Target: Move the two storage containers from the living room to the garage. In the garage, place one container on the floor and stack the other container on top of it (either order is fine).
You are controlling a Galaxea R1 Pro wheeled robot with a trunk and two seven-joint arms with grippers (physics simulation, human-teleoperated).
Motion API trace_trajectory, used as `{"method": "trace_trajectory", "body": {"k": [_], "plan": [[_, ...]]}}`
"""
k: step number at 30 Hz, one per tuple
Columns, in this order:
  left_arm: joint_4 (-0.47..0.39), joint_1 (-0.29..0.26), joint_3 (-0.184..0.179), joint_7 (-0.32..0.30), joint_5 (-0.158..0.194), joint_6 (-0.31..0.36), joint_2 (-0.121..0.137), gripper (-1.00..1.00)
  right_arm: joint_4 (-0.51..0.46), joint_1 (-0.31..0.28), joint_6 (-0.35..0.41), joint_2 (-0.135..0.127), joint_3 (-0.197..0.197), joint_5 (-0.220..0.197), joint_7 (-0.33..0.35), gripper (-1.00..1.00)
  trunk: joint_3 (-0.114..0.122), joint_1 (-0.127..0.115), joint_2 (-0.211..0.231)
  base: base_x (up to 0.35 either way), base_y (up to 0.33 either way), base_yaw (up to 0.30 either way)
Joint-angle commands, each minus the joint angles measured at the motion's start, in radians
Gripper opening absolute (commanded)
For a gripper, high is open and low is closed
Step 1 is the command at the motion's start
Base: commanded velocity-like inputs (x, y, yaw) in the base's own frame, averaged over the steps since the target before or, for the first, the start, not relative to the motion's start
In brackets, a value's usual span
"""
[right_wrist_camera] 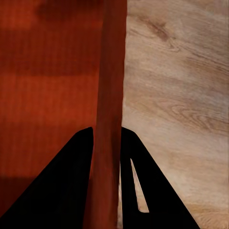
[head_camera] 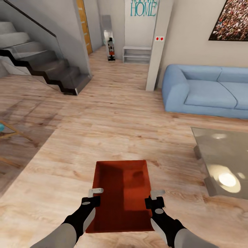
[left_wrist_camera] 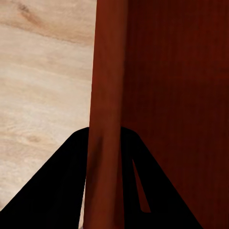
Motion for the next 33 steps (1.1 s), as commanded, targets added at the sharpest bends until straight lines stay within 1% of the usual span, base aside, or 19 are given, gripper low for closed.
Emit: {"method": "trace_trajectory", "body": {"k": [1,22,26,33], "plan": [[-0.006,0.0,0.002,0.021,-0.024,-0.007,0.0,-1.0,0.005,-0.001,-0.008,-0.001,-0.009,-0.032,-0.009,-1.0,-0.001,0.001,-0.002,0.287,0.213,0.27],[-0.006,0.0,0.003,0.021,-0.024,-0.007,0.0,-1.0,0.005,-0.001,-0.01,-0.001,-0.009,-0.033,-0.009,-1.0,-0.001,0.001,-0.002,0.287,0.213,0.27],[-0.006,0.0,0.003,0.021,-0.024,-0.007,0.0,-1.0,0.005,-0.001,-0.01,-0.002,-0.009,-0.033,-0.009,-1.0,-0.001,0.001,-0.002,0.287,0.213,0.089],[-0.006,0.0,0.002,0.021,-0.024,-0.007,0.0,-1.0,0.005,-0.001,-0.011,-0.001,-0.011,-0.034,-0.01,-1.0,-0.001,0.001,-0.002,0.287,0.213,-0.013]]}}
